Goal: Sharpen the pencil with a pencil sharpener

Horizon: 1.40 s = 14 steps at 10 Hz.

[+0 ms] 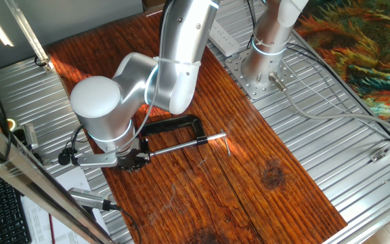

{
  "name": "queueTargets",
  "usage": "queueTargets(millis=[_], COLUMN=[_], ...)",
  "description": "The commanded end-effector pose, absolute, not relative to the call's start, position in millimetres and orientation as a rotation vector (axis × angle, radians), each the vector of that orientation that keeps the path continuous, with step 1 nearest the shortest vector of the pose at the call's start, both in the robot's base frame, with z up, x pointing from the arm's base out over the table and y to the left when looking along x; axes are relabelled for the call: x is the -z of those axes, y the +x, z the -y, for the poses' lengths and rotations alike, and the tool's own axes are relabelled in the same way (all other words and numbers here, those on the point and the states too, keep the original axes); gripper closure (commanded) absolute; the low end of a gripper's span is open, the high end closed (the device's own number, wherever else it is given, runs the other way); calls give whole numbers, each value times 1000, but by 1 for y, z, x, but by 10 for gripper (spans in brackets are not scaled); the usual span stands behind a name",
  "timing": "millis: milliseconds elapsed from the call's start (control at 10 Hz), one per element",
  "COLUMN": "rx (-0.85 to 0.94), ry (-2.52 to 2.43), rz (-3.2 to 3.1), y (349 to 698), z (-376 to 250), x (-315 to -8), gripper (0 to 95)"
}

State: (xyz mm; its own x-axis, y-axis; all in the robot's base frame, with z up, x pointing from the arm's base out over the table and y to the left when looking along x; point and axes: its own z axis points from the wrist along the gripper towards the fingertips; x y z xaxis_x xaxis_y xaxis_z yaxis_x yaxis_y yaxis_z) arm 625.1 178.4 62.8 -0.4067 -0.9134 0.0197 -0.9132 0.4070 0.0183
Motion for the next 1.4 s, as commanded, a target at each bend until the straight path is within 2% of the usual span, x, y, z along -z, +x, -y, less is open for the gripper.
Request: queueTargets(millis=[100,1400], rx=[0,-40], ry=[1701,1685], rz=[2605,2634], y=[623,618], z=[-180,-179], x=[-64,-72], gripper=[950,950])
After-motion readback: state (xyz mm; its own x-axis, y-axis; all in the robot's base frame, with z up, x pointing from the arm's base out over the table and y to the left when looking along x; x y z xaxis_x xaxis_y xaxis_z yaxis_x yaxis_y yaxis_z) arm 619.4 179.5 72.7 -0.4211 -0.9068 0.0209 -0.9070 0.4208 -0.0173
